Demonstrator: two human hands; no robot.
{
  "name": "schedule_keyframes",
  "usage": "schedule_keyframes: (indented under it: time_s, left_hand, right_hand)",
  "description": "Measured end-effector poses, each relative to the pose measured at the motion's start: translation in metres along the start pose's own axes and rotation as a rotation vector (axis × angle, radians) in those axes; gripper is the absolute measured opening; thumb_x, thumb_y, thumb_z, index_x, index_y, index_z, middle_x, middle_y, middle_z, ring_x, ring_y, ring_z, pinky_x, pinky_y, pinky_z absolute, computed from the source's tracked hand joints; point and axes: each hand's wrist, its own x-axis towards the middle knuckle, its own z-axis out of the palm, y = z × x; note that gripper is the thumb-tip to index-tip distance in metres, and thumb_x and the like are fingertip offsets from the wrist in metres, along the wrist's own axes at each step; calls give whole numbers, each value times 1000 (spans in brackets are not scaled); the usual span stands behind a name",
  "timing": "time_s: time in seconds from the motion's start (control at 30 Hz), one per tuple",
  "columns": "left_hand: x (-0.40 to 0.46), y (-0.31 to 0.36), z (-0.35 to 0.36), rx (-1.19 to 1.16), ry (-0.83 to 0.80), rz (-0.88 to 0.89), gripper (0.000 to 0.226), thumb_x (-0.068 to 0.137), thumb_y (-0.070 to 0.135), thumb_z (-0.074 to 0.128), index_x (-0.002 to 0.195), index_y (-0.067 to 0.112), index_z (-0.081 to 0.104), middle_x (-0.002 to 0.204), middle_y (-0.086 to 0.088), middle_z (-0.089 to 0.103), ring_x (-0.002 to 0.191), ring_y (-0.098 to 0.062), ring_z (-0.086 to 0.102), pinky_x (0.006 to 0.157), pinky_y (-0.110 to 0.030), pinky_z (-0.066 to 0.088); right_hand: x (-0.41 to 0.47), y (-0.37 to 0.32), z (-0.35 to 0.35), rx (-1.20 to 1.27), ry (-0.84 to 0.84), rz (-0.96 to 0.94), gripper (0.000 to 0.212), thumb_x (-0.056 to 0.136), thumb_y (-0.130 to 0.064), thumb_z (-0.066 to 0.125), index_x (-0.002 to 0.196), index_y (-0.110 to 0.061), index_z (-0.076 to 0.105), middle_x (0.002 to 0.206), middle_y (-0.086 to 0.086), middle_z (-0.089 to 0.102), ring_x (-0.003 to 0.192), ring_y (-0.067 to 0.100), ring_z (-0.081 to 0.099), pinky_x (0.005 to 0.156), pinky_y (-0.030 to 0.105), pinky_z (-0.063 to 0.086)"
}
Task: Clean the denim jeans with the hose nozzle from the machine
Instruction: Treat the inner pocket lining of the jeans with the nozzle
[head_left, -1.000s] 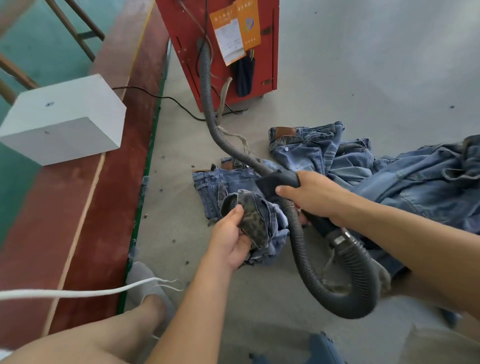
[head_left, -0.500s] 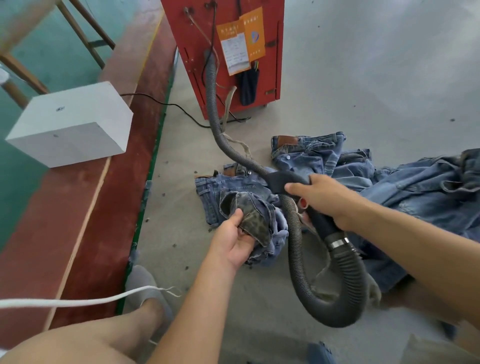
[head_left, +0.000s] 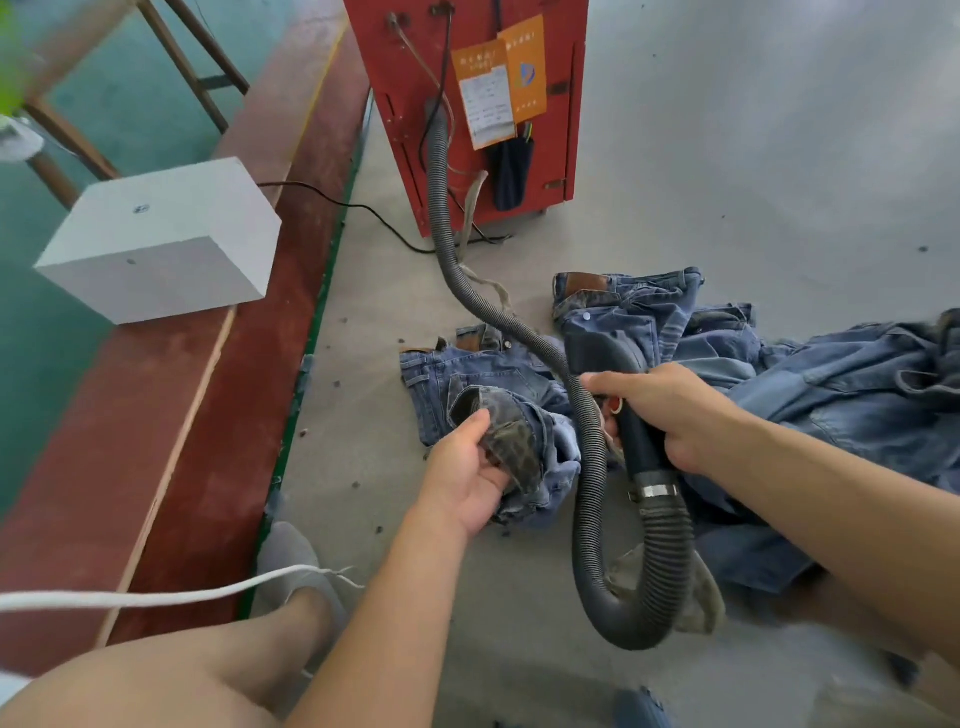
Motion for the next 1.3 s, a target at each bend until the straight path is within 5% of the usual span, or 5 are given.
schedule_keyframes:
  time_s: [0.3, 0.53, 0.7, 0.9, 1.3]
  left_hand:
    - [-14, -24, 31, -178, -447, -102, 70, 104, 44, 25, 147, -5, 49, 137, -25, 61, 122, -33, 62, 109, -40, 45]
    - [11, -36, 15, 485, 61, 93, 38, 104, 37, 46, 125, 11, 63, 110, -3, 76, 94, -15, 71, 78, -31, 57]
    - [13, -32, 9, 743, -20, -72, 122, 51, 105, 55, 148, 32, 52, 143, 13, 54, 134, -16, 49, 115, -46, 38]
    - [20, -29, 18, 286, -105, 26, 29, 102, 27, 62, 120, 6, 72, 115, -20, 75, 113, -39, 69, 92, -47, 59]
    - [2, -21, 11, 240, -316, -136, 38, 100, 29, 64, 131, 8, 70, 132, -18, 69, 122, -33, 67, 104, -48, 54]
  right_hand:
    - [-7, 16, 22, -537, 101, -275, 54, 61, -42, 100, 86, -9, 66, 78, 6, 72, 71, 22, 68, 65, 38, 54]
    - [9, 10, -5, -322, 127, -132, 11, 74, -1, 76, 82, -1, 68, 58, 13, 67, 47, 20, 58, 49, 31, 52]
    - [6, 4, -18, -34, -118, -36, 13, 80, 8, 72, 74, -3, 68, 62, 14, 62, 46, 18, 57, 46, 28, 51]
    - [10, 1, -28, 39, -126, 4, 15, 82, 10, 69, 81, -4, 64, 64, 14, 61, 47, 17, 56, 48, 28, 53]
    - [12, -9, -39, -137, -116, -45, 15, 87, 7, 72, 98, 1, 63, 67, 13, 67, 50, 16, 61, 50, 28, 56]
